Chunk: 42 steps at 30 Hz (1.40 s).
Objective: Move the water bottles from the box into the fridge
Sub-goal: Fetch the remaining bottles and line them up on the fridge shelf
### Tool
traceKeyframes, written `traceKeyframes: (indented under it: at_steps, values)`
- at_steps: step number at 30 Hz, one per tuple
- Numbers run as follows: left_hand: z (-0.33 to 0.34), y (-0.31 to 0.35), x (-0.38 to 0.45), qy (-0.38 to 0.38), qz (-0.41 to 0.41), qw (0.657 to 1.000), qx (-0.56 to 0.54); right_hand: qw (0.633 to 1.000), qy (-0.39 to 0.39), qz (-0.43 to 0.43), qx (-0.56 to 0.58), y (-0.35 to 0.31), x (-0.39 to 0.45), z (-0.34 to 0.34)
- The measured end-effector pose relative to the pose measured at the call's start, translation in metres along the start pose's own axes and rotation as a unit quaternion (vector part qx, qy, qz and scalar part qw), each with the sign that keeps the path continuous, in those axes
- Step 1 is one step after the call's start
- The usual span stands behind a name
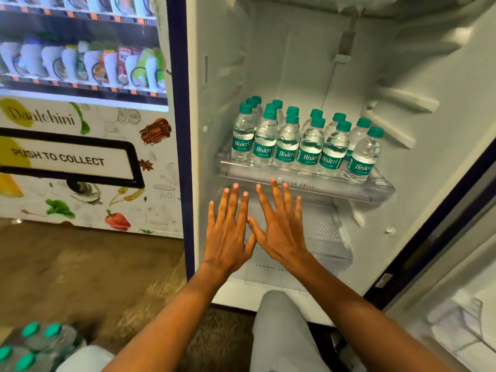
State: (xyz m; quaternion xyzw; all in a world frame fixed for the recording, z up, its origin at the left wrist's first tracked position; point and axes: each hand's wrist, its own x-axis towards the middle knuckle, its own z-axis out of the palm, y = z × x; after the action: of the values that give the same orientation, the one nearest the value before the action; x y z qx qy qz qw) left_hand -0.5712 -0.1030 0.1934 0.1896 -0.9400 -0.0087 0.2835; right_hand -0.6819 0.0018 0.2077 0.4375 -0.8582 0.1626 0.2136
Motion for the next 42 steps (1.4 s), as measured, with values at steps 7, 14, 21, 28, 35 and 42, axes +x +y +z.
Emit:
traceKeyframes:
  at_steps: [7,14,21,28,35,42]
  values:
    - [0.030,-0.023,-0.071,-0.073,-0.041,0.996,0.023,0.995,-0.091,0.008,0.028,-0.022,-0.055,0.063]
    - [0.046,-0.049,-0.127,-0.127,-0.094,0.987,0.016,0.984,-0.174,-0.001,0.042,-0.052,-0.090,0.110]
    - [0.045,-0.072,-0.177,-0.172,-0.155,0.972,0.044,0.969,-0.231,-0.046,0.077,-0.092,-0.118,0.138]
    - [0.031,-0.107,-0.228,-0.220,-0.229,0.944,0.087,0.943,-0.297,-0.098,0.110,-0.149,-0.142,0.160]
    - [0.018,-0.160,-0.279,-0.275,-0.364,0.884,0.107,0.915,-0.344,-0.171,0.125,-0.223,-0.151,0.179]
    - [-0.002,-0.210,-0.323,-0.317,-0.480,0.809,0.125,0.883,-0.379,-0.232,0.149,-0.278,-0.166,0.187]
